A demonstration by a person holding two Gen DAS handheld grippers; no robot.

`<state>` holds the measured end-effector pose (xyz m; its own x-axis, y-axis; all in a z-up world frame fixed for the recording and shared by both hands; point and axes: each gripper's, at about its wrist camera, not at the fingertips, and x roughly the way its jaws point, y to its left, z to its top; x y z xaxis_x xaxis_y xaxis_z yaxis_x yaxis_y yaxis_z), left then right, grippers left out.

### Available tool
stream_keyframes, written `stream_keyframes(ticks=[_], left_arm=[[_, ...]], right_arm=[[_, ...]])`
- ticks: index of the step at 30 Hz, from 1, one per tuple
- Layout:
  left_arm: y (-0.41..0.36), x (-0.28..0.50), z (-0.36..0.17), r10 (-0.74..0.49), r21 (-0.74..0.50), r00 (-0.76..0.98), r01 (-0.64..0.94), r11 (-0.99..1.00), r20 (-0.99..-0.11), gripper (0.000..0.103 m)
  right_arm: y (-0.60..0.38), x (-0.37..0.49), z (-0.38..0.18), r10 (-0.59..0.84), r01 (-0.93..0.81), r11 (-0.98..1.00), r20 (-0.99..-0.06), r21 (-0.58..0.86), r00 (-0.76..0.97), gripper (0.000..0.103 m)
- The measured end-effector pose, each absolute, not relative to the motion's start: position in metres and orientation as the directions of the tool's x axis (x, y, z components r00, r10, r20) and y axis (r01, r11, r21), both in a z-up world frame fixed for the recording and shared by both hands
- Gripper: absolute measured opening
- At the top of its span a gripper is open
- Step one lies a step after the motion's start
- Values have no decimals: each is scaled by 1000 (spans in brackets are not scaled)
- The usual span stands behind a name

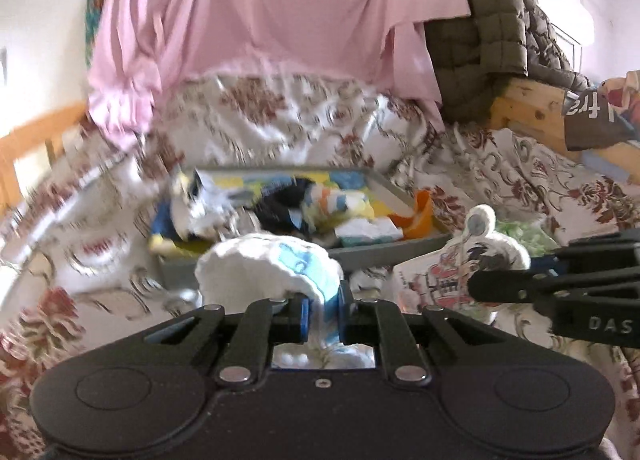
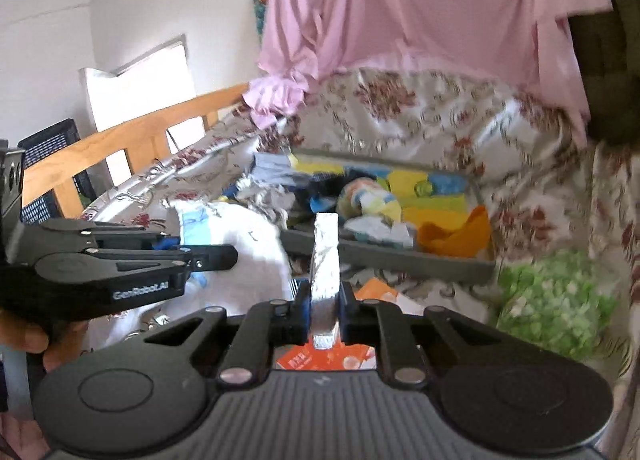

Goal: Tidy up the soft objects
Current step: 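Carry the white cloth and white sock over the gray frog tray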

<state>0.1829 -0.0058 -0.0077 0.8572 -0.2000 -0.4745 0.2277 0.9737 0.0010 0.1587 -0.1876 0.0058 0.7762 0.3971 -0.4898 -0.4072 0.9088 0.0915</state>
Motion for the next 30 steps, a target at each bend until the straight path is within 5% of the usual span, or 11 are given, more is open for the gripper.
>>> stream_keyframes(ticks=[13, 30], left_arm=[[-22, 225, 40, -166, -4, 942, 172, 985, -291, 13], [-60, 393, 22, -252, -231, 848, 159, 960, -466, 14]], right_arm=[[-212, 197, 20, 370, -371, 926, -384, 77, 846, 15], [-254, 344, -7, 331, -211, 929, -425, 304, 843, 15]])
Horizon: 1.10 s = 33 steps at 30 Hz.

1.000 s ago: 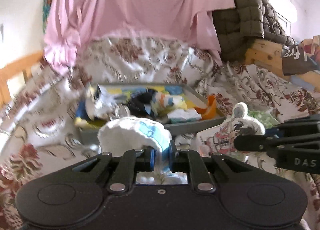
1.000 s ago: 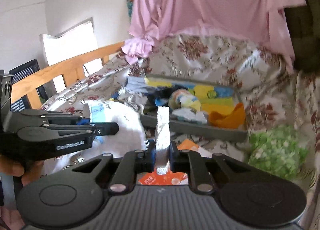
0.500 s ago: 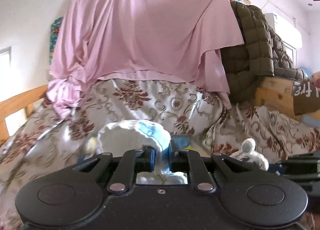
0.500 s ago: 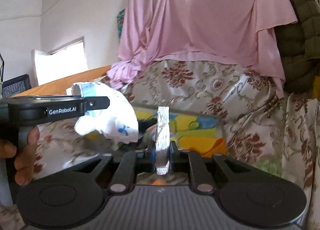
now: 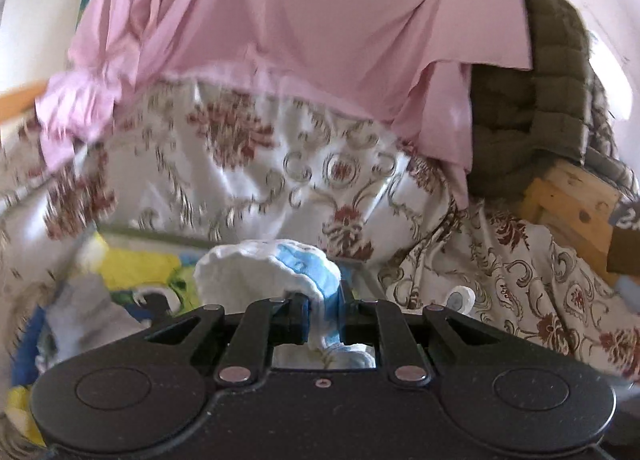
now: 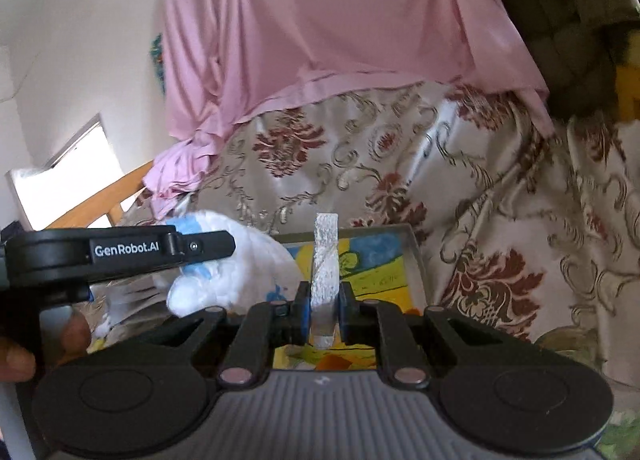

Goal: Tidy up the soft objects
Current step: 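Carry the white cloth and white sock over the gray frog tray, then open the right tool to drop the sock while the left releases the cloth into the tray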

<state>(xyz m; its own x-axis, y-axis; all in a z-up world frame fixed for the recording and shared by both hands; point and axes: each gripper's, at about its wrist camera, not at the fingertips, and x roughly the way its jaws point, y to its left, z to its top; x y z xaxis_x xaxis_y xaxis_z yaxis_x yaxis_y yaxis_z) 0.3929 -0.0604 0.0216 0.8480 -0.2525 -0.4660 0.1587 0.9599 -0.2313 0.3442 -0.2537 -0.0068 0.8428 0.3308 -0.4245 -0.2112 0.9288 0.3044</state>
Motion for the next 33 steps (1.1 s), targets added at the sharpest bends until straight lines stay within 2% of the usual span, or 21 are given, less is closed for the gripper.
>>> stream_keyframes(ticks=[8, 27, 33], left_arm=[[-64, 411, 10, -250, -241, 812, 140, 960, -528, 15], [-66, 429, 1, -262, -318, 753, 74, 945, -604, 16], [-68, 430, -5, -242, -299, 730, 53, 953, -639, 19]], right_arm=[[-253, 361, -10, 323, -205, 934, -445, 293, 835, 15], [-254, 382, -13, 301, -169, 941, -495, 293, 815, 15], [-254, 381, -19, 271, -155, 954, -520, 256, 810, 17]])
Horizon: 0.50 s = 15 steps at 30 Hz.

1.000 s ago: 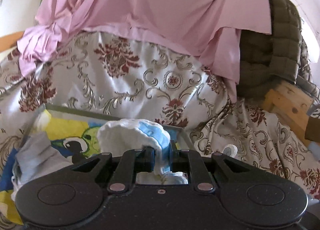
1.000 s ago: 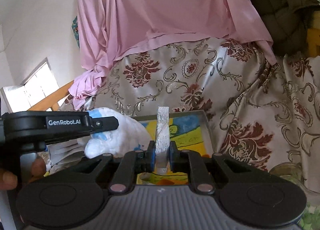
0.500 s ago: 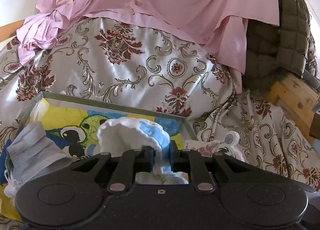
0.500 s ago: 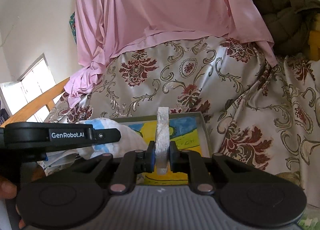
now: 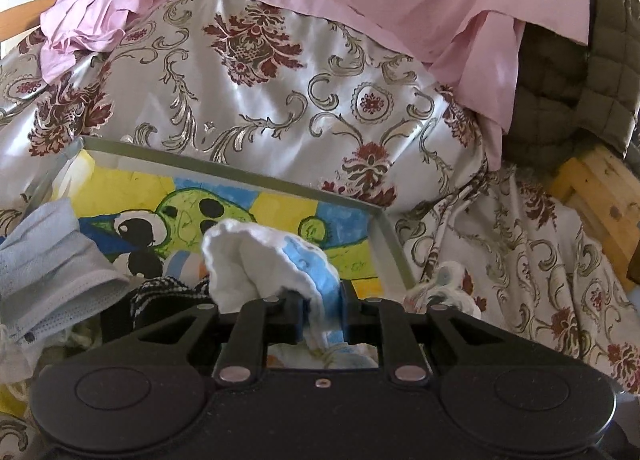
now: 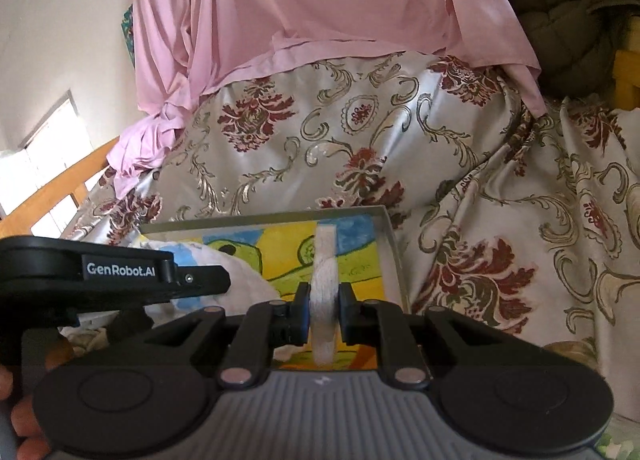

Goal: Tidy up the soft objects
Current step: 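Open the right tool to drop the sock while the left releases the cloth into the tray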

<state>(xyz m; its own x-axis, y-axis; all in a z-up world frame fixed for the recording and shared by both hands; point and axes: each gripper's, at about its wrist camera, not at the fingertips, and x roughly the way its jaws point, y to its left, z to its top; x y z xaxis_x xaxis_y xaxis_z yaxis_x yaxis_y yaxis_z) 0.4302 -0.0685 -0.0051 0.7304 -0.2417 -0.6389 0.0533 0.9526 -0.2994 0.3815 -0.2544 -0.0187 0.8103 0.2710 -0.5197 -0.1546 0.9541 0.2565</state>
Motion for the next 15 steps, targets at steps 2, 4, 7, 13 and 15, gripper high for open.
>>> stream_keyframes(ticks=[2, 4, 7, 13, 15], left_arm=[[-69, 430, -5, -232, -286, 726, 51, 957, -647, 20], [-70, 430, -5, -221, -270, 719, 48, 962, -658, 22], [-72, 429, -3, -201, -243, 716, 45, 969, -669, 24], [-76, 425, -2, -179, -211, 713, 45, 977, -678, 38], [-78, 424, -2, -173, -201, 713, 45, 979, -680, 41]], right_arm=[[-256, 381, -19, 264, -149, 956, -521, 251, 812, 18], [-257, 380, -19, 258, -143, 958, -524, 249, 812, 19], [-259, 379, -19, 244, -139, 963, -528, 231, 814, 21], [-261, 372, -17, 208, -122, 973, -520, 194, 828, 32], [-260, 370, -16, 209, -129, 974, -517, 187, 830, 35]])
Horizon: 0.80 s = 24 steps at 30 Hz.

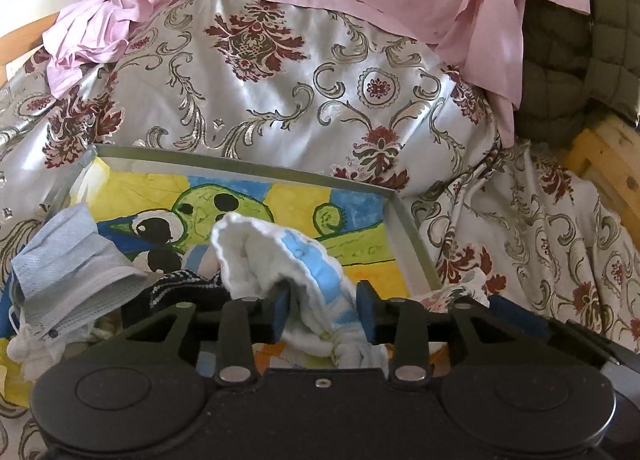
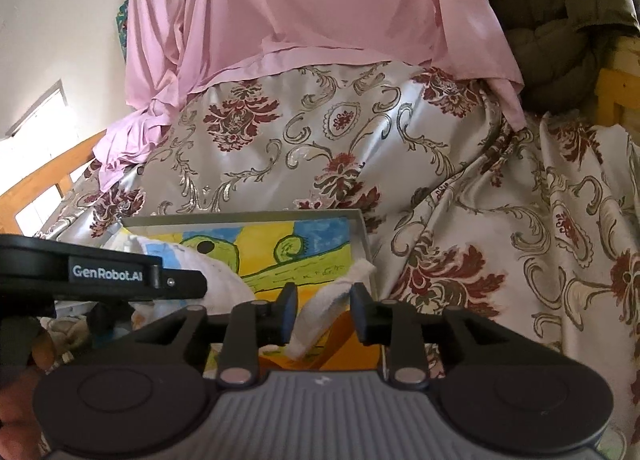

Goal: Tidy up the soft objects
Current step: 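Open the right tool to drop the sock while the left releases the cloth into the tray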

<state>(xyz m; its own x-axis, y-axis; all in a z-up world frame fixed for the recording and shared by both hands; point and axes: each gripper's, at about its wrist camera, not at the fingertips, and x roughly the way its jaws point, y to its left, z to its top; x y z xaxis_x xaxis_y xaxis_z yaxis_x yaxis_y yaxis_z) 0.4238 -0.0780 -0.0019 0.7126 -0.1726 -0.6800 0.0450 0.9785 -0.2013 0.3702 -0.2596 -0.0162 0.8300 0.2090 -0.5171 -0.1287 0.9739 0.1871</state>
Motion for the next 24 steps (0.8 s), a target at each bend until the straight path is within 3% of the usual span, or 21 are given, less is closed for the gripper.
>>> stream_keyframes(ticks=[5, 19, 24], left_arm=[[-79, 421, -1, -170, -196, 713, 47, 980, -680, 52], [-68, 406, 16, -173, -200, 729, 51, 979, -662, 83], [-65, 399, 21, -169, -196, 729, 48, 979, -663, 85]], right_arm=[[-258, 367, -15, 210, -139, 975, -515, 173, 831, 41], [-262, 350, -8, 185, -129, 981, -498, 146, 847, 74], [-267, 343, -3, 181, -123, 981, -489, 147, 853, 82]])
